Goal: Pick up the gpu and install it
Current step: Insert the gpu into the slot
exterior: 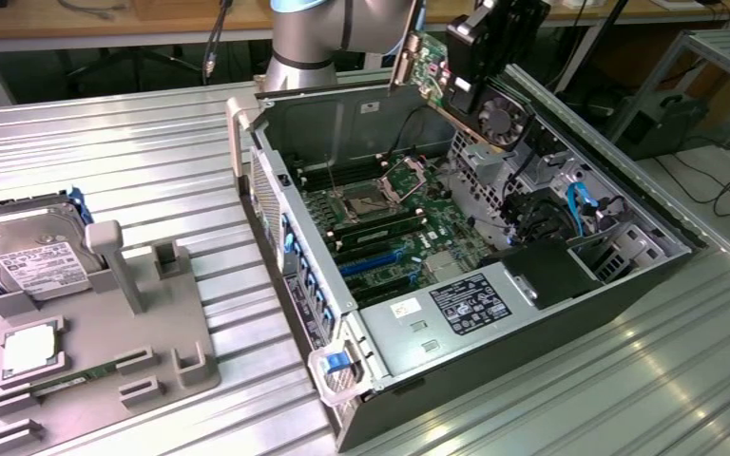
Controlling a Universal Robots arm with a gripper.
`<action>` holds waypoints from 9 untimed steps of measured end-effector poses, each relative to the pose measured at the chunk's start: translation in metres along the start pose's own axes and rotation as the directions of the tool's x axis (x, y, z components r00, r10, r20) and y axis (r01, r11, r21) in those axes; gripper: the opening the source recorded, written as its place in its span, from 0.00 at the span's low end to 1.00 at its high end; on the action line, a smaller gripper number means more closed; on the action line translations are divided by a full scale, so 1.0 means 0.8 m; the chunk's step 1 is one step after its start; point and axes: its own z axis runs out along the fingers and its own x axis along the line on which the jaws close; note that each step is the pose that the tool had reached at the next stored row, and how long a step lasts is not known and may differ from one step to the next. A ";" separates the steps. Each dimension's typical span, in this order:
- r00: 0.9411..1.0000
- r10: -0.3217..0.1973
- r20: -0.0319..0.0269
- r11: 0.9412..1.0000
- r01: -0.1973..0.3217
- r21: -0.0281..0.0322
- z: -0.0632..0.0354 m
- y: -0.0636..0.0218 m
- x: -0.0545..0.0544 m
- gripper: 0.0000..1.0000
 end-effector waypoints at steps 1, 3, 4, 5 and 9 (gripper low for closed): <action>1.000 -0.004 0.000 1.000 0.004 0.000 0.000 0.000 0.000 0.27; 1.000 -0.014 0.000 1.000 0.014 0.000 0.000 0.000 0.000 0.27; 1.000 -0.020 -0.001 1.000 0.020 0.000 0.000 0.000 0.000 0.27; 1.000 -0.024 -0.001 1.000 0.024 0.000 0.000 0.000 -0.001 0.27; 0.999 -0.037 -0.001 0.999 0.037 -0.001 0.000 0.000 -0.001 0.27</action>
